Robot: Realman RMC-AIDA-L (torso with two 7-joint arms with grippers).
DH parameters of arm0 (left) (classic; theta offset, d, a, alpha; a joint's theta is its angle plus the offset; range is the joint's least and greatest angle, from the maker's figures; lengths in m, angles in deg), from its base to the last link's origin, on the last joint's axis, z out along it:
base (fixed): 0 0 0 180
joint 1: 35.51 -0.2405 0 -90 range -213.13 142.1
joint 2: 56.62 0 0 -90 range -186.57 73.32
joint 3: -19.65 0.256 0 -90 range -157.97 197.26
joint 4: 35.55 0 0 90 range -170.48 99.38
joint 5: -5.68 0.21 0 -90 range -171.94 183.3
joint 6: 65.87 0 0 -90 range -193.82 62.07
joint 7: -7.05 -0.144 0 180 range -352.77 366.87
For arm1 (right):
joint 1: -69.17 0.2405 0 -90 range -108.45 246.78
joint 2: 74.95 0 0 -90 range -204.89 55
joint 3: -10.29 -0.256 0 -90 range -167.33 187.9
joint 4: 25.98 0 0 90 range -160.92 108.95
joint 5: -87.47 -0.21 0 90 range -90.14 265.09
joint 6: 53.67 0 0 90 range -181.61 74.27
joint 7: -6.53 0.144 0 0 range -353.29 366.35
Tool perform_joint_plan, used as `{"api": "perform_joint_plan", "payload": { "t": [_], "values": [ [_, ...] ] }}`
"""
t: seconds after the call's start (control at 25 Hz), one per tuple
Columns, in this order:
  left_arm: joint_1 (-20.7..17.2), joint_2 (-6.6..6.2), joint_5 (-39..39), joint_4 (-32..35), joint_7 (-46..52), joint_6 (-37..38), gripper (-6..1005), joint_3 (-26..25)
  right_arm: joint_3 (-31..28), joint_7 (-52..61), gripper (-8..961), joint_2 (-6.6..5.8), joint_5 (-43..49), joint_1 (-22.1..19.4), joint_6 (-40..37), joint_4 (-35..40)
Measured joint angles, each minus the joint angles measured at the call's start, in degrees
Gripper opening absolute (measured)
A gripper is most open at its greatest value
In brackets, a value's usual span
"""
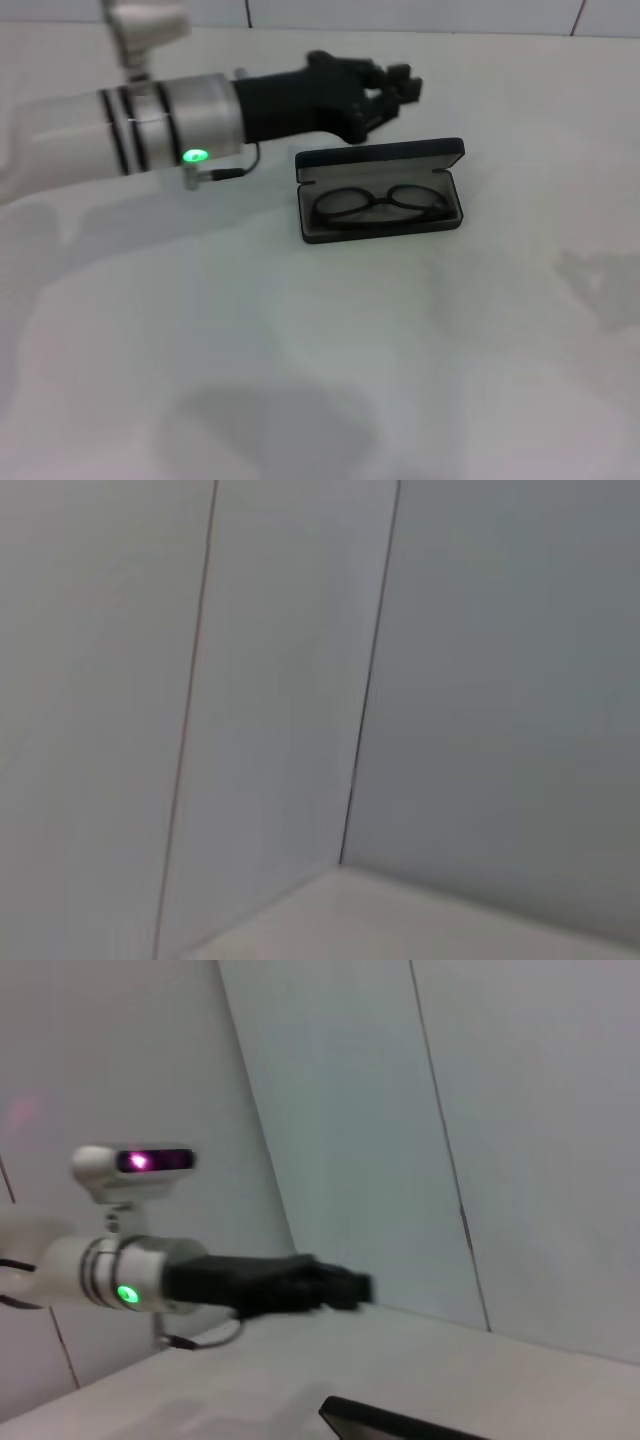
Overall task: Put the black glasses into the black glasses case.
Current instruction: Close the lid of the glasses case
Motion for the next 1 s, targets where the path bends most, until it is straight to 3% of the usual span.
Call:
{"api": "perform_joint_plan", "payload": {
  "t": [0.16,0.32,1.0],
  "values": [
    [1.76,1.49,5.28,1.62,2.21,-7.41,179,0.01,0.34,-1.48,117,0.0,-0.01,0.54,0.16,-3.13],
    [1.33,2.09,9.93,4.77,6.54,-12.34,204,0.0,0.25,-3.2,117,0.05,-0.03,1.52,0.26,-5.92],
    [1.34,1.86,14.53,4.77,11.18,-15.6,234,0.23,0.04,-5.67,116,0.09,0.71,3.73,0.89,-9.82]
  ]
}}
